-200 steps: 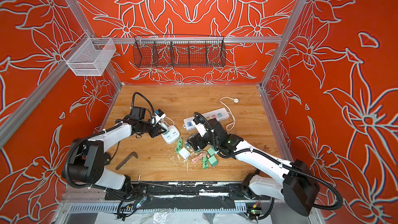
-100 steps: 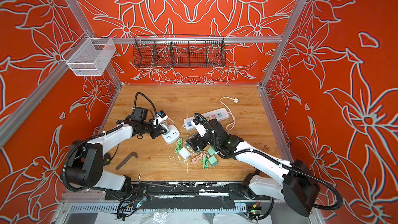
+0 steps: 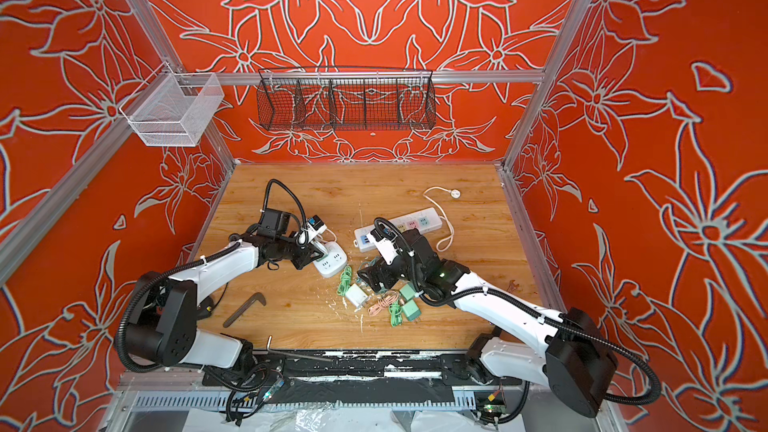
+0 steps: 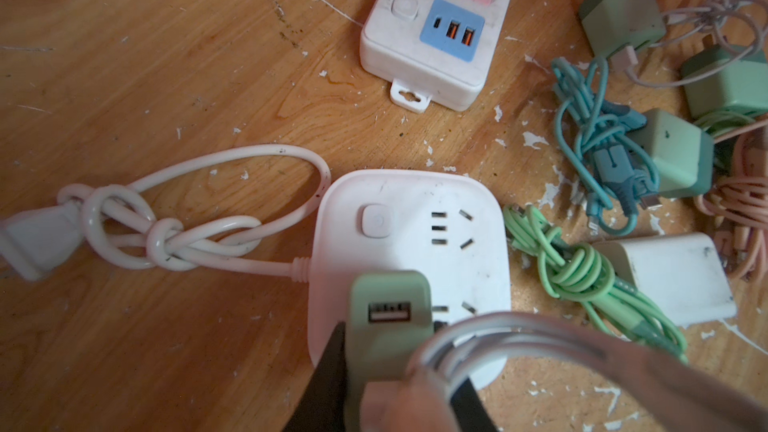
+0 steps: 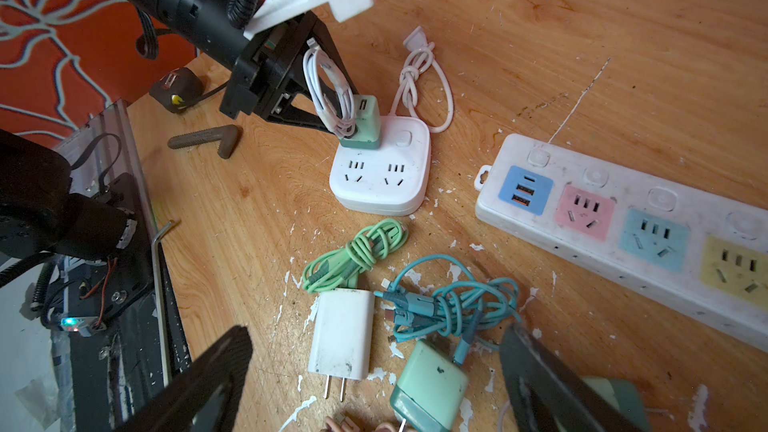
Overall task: Insert the plug
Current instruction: 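Lower the charger prongs into the square white socket with the left gripper, then open the left gripper and withdraw while the right gripper moves over the socket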
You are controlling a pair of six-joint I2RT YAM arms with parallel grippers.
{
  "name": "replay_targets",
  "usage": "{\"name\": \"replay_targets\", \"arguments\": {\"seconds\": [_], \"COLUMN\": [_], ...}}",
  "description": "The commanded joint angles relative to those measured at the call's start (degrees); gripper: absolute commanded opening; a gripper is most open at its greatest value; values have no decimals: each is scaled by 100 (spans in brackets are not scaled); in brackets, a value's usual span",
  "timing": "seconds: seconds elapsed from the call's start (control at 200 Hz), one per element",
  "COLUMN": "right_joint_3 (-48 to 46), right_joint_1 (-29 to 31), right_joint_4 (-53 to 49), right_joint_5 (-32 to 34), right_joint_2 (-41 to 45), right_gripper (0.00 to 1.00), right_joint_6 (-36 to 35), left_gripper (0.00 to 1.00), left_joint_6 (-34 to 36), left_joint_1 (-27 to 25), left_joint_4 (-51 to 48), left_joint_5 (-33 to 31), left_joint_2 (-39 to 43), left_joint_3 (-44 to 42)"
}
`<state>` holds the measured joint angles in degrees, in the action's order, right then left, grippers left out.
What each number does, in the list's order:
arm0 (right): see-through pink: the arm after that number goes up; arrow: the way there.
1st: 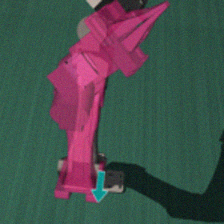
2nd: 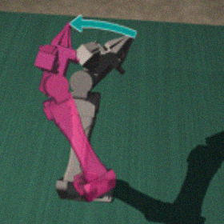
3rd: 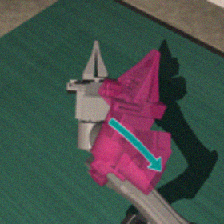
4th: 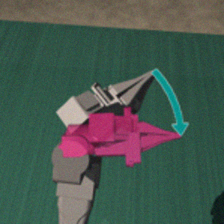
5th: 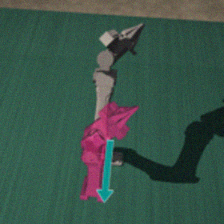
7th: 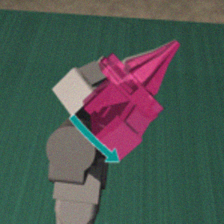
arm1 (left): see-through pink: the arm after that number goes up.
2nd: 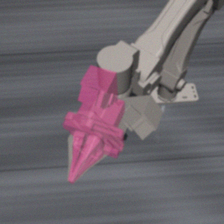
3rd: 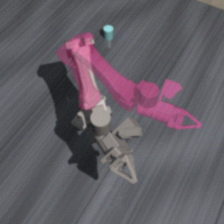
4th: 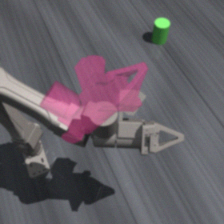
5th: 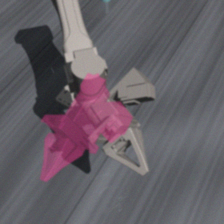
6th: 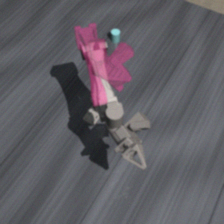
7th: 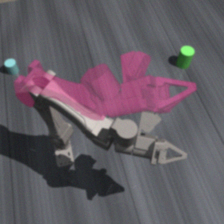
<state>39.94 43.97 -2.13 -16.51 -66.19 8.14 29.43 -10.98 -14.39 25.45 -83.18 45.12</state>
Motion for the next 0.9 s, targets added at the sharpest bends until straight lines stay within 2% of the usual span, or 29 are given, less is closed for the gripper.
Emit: {"name": "replay_targets", "arguments": {"seconds": [0.0,0.055,0.11,0.135,0.21,0.235,0.41,0.615,0.721,0.791,0.896], "right_joint_3": [-39,-32,-38,-28,-24,-10,53,600,897,1142,1583], "right_joint_1": [-12,-11,-11,-16,-3,6,53,341,543,680,915], "right_joint_4": [154,167,192,206,235,247,418,382,524,572,570], "right_joint_5": [-110,-134,-163,-176,-218,-215,-200,329,623,788,1077], "right_joint_2": [53,41,27,12,-32,-61,-337,-1165,-1678,-2036,-2583], "right_gripper": [96,96,96,96,96,96,96,95,94,94,94], "right_joint_6": [-35,-32,-20,-13,10,22,117,396,539,598,636], "left_gripper": [22,27,42,53,100,98,97,97,97,97,97], "left_joint_6": [-53,-94,-164,-173,-195,-201,-343,-1081,-1589,-1961,-2921], "left_joint_1": [-27,-18,11,33,91,103,149,149,158,158,158], "left_joint_4": [-466,-410,-324,-302,-293,-297,-491,-1390,-1760,-1875,-1841], "left_joint_5": [-254,-247,-252,-215,-118,-86,-99,-655,-576,-700,-1692], "left_joint_2": [-18,35,114,157,293,334,699,1575,2592,3572,4745], "left_joint_3": [-171,-171,-186,-188,-166,-154,-18,202,107,-43,-364]}}
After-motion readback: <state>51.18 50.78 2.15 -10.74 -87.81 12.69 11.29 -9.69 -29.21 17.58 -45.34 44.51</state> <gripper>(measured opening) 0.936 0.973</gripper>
